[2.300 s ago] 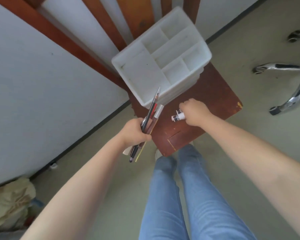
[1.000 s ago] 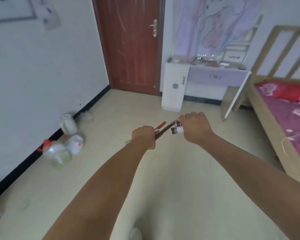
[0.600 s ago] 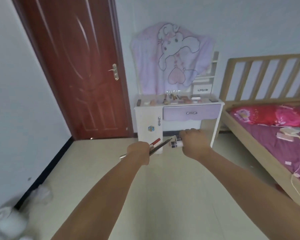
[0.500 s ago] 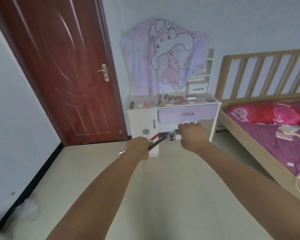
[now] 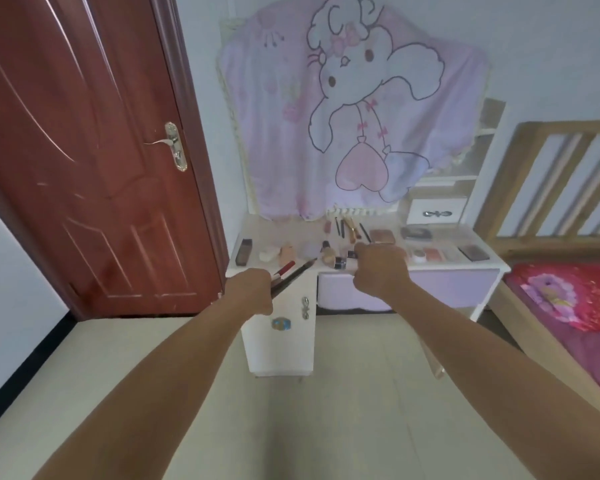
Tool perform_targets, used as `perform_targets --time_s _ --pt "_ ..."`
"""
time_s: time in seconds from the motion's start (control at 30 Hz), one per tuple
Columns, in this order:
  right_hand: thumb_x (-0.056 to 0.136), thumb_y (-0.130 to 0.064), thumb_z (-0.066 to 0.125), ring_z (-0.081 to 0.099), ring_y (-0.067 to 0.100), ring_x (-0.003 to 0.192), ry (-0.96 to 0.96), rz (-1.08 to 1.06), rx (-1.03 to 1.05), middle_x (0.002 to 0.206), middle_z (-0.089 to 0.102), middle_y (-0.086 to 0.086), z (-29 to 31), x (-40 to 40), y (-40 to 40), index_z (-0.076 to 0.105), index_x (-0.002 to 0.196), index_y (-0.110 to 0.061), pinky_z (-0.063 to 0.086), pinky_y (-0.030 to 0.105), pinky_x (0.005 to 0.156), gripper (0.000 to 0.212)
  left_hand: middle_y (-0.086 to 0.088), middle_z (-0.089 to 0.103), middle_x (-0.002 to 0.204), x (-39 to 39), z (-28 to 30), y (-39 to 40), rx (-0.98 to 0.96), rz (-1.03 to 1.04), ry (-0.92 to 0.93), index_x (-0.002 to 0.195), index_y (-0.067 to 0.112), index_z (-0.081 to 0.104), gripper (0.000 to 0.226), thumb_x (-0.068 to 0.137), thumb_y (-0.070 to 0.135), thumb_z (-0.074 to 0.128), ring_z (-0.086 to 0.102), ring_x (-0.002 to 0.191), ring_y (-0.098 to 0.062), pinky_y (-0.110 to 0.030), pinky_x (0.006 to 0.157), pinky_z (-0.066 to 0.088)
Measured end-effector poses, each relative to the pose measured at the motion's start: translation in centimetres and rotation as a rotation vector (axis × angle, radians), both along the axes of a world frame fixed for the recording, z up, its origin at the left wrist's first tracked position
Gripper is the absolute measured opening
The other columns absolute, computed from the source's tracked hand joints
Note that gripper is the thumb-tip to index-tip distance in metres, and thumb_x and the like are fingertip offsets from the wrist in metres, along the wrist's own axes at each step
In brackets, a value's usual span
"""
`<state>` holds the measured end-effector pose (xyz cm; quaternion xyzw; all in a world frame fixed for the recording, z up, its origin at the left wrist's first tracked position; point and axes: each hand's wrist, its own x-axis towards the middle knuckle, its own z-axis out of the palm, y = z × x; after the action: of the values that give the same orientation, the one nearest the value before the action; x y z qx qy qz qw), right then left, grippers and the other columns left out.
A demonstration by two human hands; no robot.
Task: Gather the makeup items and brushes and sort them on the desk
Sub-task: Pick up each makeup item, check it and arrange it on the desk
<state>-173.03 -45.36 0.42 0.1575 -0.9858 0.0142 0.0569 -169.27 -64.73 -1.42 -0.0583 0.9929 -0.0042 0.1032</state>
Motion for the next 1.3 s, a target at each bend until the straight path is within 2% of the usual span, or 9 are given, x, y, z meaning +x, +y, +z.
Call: perform_targets --time_s 0.13,0.33,0.47,0.67,0.73,0.83,0.97,1.07,1.3 --pt "0.081 -0.008 0.05 0.058 0.026 0.1 -0.061 -0.053 -0.039 0.106 0.061 0.008 -1.2 -12.0 -4.1 0.043 0.124 -0.007 0.044 0.036 0.089 0.044 -0.002 0.049 0.081 -12.5 -1.0 -3.6 0.084 0.039 -0.023 0.108 0.006 0.053 0.033 0.077 0.015 0.063 0.06 0.089 -0.023 -0.028 0.066 0.046" --pt "0.075 -0.014 0.058 0.056 0.025 0.096 -0.271 -0.237 -0.148 0.082 0.05 0.0 -5.0 -29.0 -6.2 0.052 0.105 -0.008 0.04 0.039 0.095 0.032 -0.002 0.047 0.07 -30.2 -4.1 -6.5 0.306 0.095 -0.132 0.104 0.003 0.053 0.033 0.075 0.013 0.066 0.057 0.079 -0.024 -0.024 0.057 0.043" --pt "0.075 -0.011 0.06 0.048 0.015 0.069 -0.484 -0.323 -0.295 0.07 0.044 -0.003 -9.1 -37.6 -6.0 0.049 0.096 -0.009 0.039 0.02 0.053 0.024 -0.003 0.046 0.065 -40.0 -7.8 -6.0 0.533 0.2 -0.223 0.079 0.005 0.047 0.018 0.075 0.007 0.064 0.054 0.07 -0.021 -0.021 0.048 0.039" --pt "0.077 -0.008 0.057 0.044 0.013 0.051 -0.695 -0.514 -0.474 0.062 0.043 0.001 -16.1 -49.8 -5.8 0.041 0.069 -0.01 0.031 0.019 0.04 0.018 -0.003 0.048 0.061 -50.6 -14.7 -2.6 0.688 0.357 -0.363 0.064 0.009 0.041 0.026 0.075 0.004 0.064 0.05 0.052 -0.014 -0.013 0.032 0.038" --pt "0.079 -0.007 0.056 0.045 0.014 0.049 -0.718 -0.504 -0.502 0.062 0.044 0.001 -17.9 -53.5 -5.9 0.04 0.071 -0.01 0.031 0.02 0.038 0.018 0.0 0.045 0.062 -53.8 -16.5 -1.8 0.686 0.391 -0.352 0.065 0.009 0.042 0.025 0.076 0.008 0.065 0.052 0.064 -0.017 -0.016 0.039 0.038" --pt "0.081 -0.009 0.058 0.051 0.02 0.065 -0.74 -0.408 -0.463 0.072 0.051 0.004 -20.0 -57.5 -5.9 0.045 0.105 -0.005 0.035 0.023 0.046 0.028 0.0 0.044 0.061 -58.1 -18.7 -0.5 0.653 0.454 -0.39 0.062 0.009 0.041 0.027 0.075 0.011 0.065 0.051 0.071 -0.017 -0.017 0.044 0.035" --pt "0.086 -0.02 0.057 0.054 0.031 0.105 -0.683 -0.323 -0.494 0.124 0.049 0.02 -22.1 -61.0 -6.0 0.036 0.124 0.003 0.039 0.029 0.07 0.049 0.002 0.045 0.067 -61.4 -20.3 0.8 0.649 0.525 -0.392 0.083 0.007 0.049 0.016 0.079 0.014 0.063 0.052 0.072 -0.017 -0.021 0.058 0.041" --pt "0.087 -0.02 0.056 0.051 0.03 0.102 -0.644 -0.305 -0.512 0.119 0.047 0.02 -23.2 -62.8 -6.2 0.042 0.115 0.003 0.034 0.025 0.069 0.039 -0.005 0.054 0.096 -62.5 -21.1 1.4 0.63 0.556 -0.32 0.114 0.005 0.046 0.04 0.081 0.02 0.062 0.056 0.1 -0.025 -0.027 0.071 0.041" --pt "0.087 -0.016 0.056 0.051 0.028 0.097 -0.537 -0.137 -0.448 0.115 0.046 0.019 -23.7 -63.0 -5.4 0.044 0.119 0.003 0.035 0.021 0.07 0.04 -0.017 0.042 0.125 -62.9 -21.8 2.5 0.636 0.665 -0.133 0.124 0.001 0.039 0.055 0.085 0.034 0.059 0.039 0.117 -0.031 -0.035 0.1 0.033"
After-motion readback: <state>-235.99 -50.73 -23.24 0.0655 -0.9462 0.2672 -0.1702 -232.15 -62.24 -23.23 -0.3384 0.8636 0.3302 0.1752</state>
